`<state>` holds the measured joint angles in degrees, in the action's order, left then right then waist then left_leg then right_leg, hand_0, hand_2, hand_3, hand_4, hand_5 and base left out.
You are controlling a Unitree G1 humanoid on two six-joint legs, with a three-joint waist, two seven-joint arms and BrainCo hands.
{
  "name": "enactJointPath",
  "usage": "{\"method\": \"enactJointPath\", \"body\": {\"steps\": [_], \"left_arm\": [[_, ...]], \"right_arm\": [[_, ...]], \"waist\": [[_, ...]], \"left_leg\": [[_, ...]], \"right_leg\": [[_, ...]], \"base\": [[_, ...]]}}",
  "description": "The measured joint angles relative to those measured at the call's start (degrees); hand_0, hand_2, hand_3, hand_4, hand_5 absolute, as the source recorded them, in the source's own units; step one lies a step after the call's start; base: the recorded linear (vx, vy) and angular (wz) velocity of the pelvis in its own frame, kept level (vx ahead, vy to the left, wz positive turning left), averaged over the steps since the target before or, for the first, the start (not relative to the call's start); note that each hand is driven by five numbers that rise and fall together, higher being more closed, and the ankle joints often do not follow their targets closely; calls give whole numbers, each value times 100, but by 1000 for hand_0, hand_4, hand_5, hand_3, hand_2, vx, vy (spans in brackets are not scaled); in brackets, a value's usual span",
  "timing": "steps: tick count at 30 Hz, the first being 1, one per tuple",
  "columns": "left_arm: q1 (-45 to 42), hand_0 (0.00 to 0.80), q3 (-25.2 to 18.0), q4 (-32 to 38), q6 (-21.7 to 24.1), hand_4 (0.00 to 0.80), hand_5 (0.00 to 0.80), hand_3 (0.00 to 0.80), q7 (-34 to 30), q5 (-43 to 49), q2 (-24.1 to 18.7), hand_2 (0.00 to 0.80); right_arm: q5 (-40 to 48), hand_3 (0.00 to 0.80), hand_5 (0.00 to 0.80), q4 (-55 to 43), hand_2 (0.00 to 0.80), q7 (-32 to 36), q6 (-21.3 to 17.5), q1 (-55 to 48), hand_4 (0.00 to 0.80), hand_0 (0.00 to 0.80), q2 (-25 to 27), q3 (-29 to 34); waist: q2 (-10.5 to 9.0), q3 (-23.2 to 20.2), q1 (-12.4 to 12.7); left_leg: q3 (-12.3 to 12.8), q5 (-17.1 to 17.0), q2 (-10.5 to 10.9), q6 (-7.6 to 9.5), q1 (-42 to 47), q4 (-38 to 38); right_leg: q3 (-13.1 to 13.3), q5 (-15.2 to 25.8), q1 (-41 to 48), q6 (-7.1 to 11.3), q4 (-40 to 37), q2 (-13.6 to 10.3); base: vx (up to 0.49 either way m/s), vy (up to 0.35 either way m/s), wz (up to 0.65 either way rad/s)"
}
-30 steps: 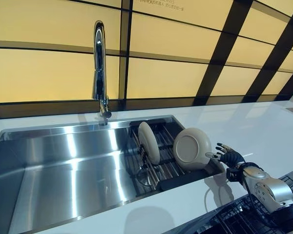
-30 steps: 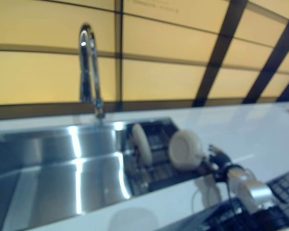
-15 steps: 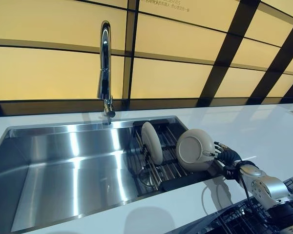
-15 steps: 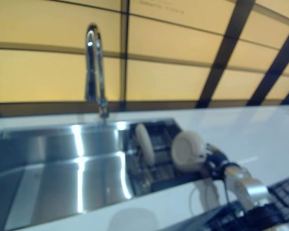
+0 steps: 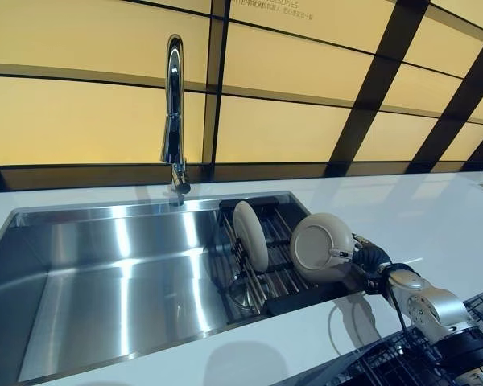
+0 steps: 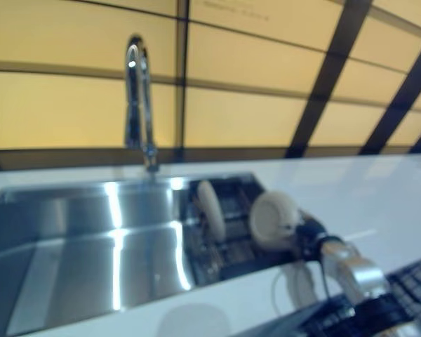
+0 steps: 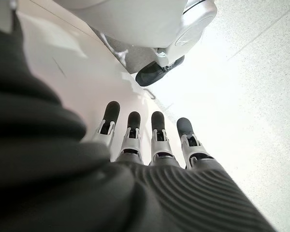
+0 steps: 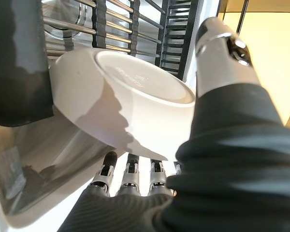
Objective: Take plates into dishwasher
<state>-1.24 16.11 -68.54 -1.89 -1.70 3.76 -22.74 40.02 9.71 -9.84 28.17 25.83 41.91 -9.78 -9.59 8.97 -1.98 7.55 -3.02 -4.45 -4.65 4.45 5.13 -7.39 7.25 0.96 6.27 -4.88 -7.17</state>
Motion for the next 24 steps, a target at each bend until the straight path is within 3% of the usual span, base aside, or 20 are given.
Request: {"method": "enactJointPath", "body": {"steps": [24], "left_arm": [[36, 0, 23, 4, -16, 0, 0, 0, -40, 112, -2, 0]], "right_arm": [[12, 0, 0, 462, 0, -202, 99, 341, 0, 0, -117, -20]], "waist": [[1, 0, 19]], "left_leg": [[-76, -1, -1, 0, 30, -3]], "right_leg": [[-79, -3, 81, -4, 1, -3]], "base": [[-1, 1, 1]]}}
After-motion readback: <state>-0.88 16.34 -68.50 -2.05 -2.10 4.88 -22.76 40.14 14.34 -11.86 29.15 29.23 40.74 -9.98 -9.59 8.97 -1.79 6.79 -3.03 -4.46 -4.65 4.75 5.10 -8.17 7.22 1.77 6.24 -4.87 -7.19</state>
